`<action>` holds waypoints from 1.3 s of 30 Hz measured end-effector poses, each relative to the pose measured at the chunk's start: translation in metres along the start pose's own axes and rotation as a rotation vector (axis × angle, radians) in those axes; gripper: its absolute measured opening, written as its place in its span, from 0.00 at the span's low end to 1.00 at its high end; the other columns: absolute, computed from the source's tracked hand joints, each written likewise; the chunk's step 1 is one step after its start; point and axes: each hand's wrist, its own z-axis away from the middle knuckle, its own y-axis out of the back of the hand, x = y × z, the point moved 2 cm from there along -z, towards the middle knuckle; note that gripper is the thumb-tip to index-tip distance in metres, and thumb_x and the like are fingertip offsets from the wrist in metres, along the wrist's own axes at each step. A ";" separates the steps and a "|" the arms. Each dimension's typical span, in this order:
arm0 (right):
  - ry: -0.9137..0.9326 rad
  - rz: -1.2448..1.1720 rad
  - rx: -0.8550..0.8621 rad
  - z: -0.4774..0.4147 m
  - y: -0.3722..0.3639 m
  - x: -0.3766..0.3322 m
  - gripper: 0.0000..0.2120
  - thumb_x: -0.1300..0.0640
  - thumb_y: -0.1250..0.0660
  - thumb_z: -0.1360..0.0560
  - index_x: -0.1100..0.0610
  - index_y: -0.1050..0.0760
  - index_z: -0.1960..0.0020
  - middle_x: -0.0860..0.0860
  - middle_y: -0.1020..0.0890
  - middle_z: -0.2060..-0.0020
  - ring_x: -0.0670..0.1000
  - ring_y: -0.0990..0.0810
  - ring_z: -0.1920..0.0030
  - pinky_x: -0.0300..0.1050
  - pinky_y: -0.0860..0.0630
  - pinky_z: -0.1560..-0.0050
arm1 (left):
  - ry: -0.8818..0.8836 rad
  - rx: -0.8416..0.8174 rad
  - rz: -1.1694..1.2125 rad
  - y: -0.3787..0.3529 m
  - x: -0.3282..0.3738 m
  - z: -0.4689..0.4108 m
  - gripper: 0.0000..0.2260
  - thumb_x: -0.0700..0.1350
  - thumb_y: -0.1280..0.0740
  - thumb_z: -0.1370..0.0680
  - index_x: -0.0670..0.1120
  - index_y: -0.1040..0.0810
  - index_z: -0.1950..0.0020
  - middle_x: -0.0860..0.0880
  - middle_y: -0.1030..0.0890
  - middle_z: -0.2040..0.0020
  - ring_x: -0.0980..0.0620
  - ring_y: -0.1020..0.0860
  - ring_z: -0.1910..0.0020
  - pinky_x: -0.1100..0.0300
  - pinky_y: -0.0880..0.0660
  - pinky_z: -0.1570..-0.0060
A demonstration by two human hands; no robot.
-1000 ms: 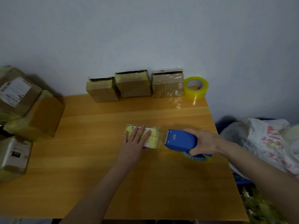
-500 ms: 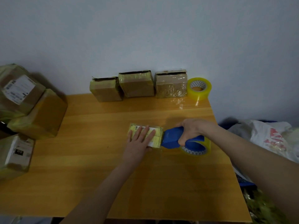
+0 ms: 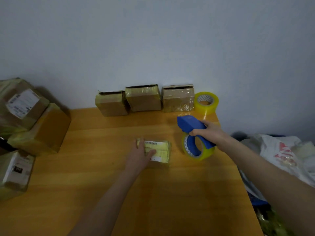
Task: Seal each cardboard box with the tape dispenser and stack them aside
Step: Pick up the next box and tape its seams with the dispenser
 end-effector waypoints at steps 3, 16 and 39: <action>-0.157 -0.199 0.058 -0.001 -0.017 0.021 0.23 0.50 0.26 0.29 0.56 0.29 0.39 0.51 0.23 0.55 0.50 0.23 0.60 0.42 0.30 0.67 | 0.030 0.019 0.003 0.001 -0.002 0.002 0.38 0.61 0.40 0.22 0.47 0.55 0.21 0.42 0.47 0.22 0.41 0.36 0.29 0.46 0.31 0.35; -0.152 -0.312 0.202 -0.011 -0.042 0.026 0.24 0.49 0.24 0.32 0.55 0.30 0.43 0.47 0.23 0.57 0.47 0.23 0.61 0.39 0.31 0.71 | -0.031 0.045 -0.368 -0.031 0.059 0.021 0.39 0.68 0.54 0.22 0.44 0.57 0.22 0.39 0.57 0.22 0.40 0.58 0.23 0.41 0.58 0.27; 0.163 0.157 -0.050 0.019 -0.016 0.005 0.27 0.56 0.22 0.34 0.50 0.31 0.40 0.45 0.23 0.52 0.44 0.22 0.55 0.36 0.27 0.62 | -0.467 -0.069 -0.261 -0.014 0.015 -0.004 0.33 0.45 0.41 0.18 0.51 0.63 0.24 0.56 0.68 0.26 0.57 0.67 0.27 0.58 0.46 0.26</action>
